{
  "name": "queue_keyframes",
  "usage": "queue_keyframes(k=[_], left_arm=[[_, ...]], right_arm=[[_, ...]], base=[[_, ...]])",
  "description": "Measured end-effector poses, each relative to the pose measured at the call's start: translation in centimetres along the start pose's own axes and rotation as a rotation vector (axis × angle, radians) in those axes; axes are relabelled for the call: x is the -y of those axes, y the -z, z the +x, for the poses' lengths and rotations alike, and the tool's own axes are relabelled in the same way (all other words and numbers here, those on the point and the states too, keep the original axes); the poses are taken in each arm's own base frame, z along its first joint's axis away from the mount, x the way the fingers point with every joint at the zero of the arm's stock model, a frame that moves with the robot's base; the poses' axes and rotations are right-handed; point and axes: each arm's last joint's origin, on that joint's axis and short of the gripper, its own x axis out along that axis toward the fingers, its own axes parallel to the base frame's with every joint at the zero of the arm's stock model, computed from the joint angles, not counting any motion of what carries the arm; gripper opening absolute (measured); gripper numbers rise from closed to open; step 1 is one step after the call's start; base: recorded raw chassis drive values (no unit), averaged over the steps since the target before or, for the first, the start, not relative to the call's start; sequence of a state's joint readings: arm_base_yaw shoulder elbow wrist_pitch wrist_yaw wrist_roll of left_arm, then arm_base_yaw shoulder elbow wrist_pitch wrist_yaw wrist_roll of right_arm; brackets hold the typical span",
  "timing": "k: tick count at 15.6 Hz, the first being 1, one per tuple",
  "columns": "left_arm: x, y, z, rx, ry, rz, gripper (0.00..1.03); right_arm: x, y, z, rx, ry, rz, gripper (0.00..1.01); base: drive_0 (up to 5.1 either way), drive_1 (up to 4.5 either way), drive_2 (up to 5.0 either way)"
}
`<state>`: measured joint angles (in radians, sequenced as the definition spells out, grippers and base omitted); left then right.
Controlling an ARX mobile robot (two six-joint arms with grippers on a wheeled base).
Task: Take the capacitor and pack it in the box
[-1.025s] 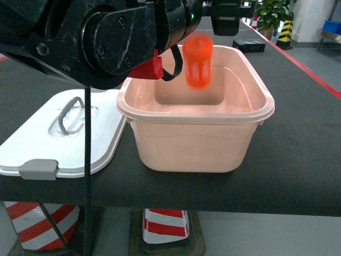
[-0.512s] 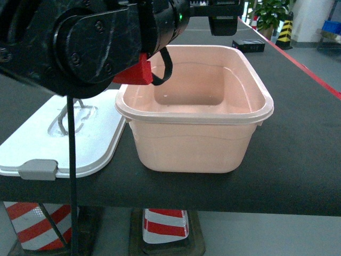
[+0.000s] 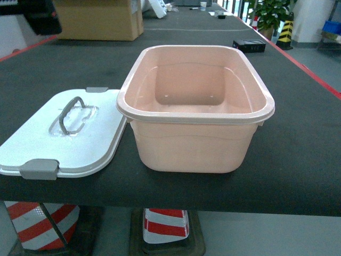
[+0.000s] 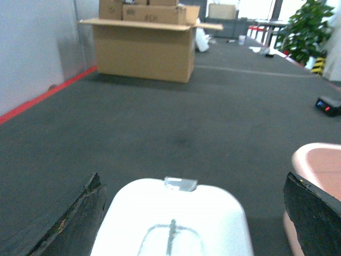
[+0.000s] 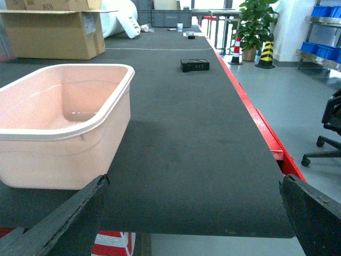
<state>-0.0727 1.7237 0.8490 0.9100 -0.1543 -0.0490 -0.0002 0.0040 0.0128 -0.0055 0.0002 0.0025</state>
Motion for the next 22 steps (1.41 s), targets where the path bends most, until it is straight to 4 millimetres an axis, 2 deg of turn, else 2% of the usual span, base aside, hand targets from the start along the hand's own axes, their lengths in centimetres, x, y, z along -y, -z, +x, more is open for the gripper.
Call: queue_keyframes(k=[2,4,6,9,12,15,18,22], left_arm=[[-1.3,3.1,1.1,-0.065,-0.018,0.01,0.98],[-0.7,7.3,2.5,-0.169,0.019,0.016,0.98],[-1.0,10.4,4.4,-0.236,0.014,-0.01,0.98],[-2.2,13.0,7.2,-0.292,-0.003,-0.028,0.98],[-1.9,15.6,7.8,-0.36,0.032,0.007,0.98],[-1.6,15.5,8.5,-0.366,0.047,0.057,0.98],[-1.6,16.2,8.5,-0.404,0.052,0.084,0.63],[-2.0,16.1,8.6,-0.401,0.031,0.087,0.19]], right_arm=[[0.0,0.0,0.0,0.0,0.0,0.0,0.98],[0.0,0.0,0.0,0.0,0.0,0.0,0.98],[0.0,0.0,0.0,0.0,0.0,0.0,0.98],[0.0,0.0,0.0,0.0,0.0,0.0,0.98],[0.0,0.0,0.0,0.0,0.0,0.0,0.98],[0.0,0.0,0.0,0.0,0.0,0.0,0.98],[0.0,0.0,0.0,0.0,0.0,0.0,0.98],[0.0,0.0,0.0,0.0,0.0,0.0,0.98]], base=[[0.0,0.0,0.0],[0.0,0.0,0.0],[0.0,0.0,0.0],[0.0,0.0,0.0],[0.0,0.0,0.0],[0.0,0.0,0.0],[0.0,0.0,0.0],[0.0,0.0,0.0]])
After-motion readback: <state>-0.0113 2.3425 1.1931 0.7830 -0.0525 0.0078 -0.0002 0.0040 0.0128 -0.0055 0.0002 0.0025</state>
